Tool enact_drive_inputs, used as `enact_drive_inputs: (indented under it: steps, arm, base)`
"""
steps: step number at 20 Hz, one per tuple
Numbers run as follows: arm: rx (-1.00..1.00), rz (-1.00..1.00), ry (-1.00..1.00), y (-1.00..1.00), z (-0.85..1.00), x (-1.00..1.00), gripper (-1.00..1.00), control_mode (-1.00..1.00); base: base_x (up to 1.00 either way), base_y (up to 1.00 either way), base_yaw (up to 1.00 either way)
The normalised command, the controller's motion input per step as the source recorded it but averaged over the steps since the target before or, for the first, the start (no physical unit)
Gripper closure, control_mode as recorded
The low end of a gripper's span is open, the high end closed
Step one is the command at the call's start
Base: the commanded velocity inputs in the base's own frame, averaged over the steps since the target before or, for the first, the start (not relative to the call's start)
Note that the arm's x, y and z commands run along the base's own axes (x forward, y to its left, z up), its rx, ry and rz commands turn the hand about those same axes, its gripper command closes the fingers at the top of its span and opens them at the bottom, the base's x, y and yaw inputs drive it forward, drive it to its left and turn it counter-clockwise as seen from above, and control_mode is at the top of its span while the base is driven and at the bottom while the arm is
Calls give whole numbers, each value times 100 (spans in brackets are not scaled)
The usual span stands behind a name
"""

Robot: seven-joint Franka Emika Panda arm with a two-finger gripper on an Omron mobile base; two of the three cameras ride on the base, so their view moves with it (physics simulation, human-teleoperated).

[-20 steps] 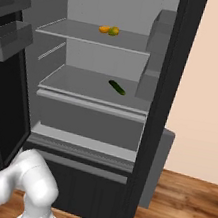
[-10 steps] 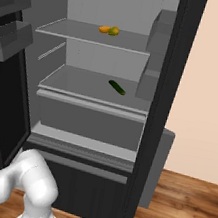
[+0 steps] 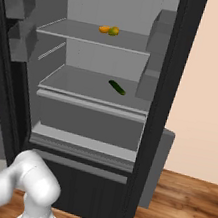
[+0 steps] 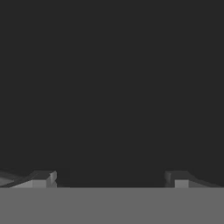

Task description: Place the orange in the correct fridge rack based on whether it is a fruit or vegetable. Finally, close the fridge door.

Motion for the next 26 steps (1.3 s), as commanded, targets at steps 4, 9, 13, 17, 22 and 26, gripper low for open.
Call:
enact_drive_inputs:
  steps: [4,9,13,17,22,26]
  arm:
    - [8,4,-15,-77,1,11,-100,-100]
    - [13,17,-17,-67,1,33,-100,-100]
    - [10,17,-4,-38,14,45,-100,-100]
    - [10,13,0,-23,27,52,-100,-100]
    - [9,13,4,-11,23,60,-100,-100]
    - [5,19,1,-29,1,60,-100,-100]
  base:
    - [0,0,0]
    - [0,0,0]
    - [0,0,0]
    - [0,0,0]
    - [0,0,0]
    - [0,0,0]
